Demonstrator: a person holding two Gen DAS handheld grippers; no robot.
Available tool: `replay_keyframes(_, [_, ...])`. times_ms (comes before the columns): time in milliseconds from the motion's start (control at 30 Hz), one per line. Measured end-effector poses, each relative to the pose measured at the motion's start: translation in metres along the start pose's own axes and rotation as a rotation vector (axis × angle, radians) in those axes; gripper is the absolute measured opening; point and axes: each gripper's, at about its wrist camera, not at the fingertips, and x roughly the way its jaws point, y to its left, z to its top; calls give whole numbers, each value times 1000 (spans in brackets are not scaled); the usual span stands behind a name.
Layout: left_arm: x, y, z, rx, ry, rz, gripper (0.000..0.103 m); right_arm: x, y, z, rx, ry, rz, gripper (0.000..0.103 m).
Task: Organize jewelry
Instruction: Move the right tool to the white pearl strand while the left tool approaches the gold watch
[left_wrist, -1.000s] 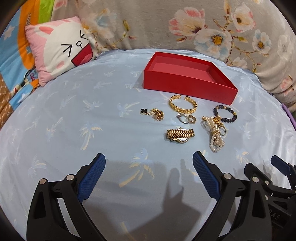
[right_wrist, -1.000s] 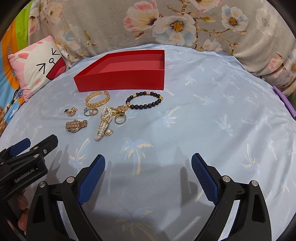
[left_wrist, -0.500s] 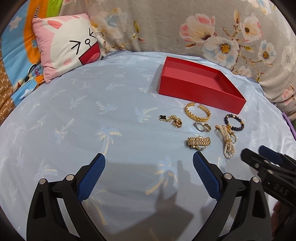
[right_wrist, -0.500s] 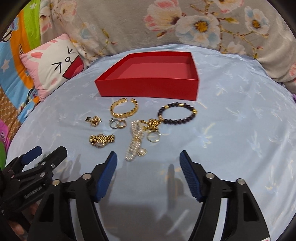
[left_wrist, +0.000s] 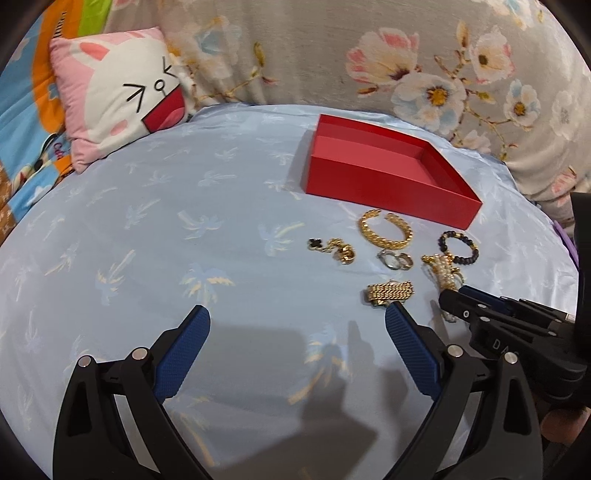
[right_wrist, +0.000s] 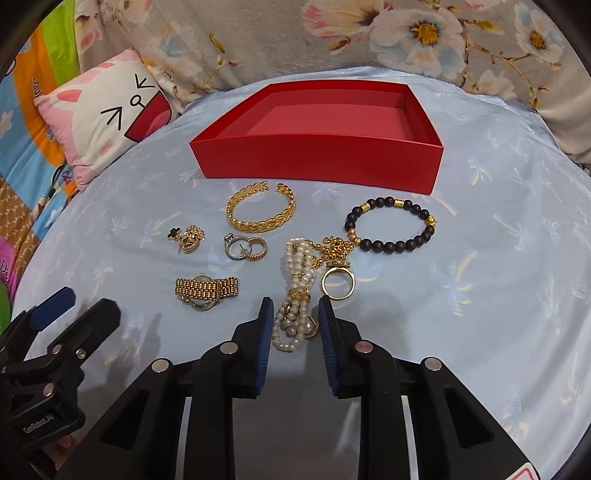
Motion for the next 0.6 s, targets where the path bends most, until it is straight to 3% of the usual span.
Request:
replay_keyframes(333, [33, -47, 13, 144, 60, -106, 92, -30, -20, -13, 22, -23, -11, 13])
replay_keyframes(600, [57, -60, 18, 145, 135, -184, 68, -37, -39, -30, 70, 5, -7, 13])
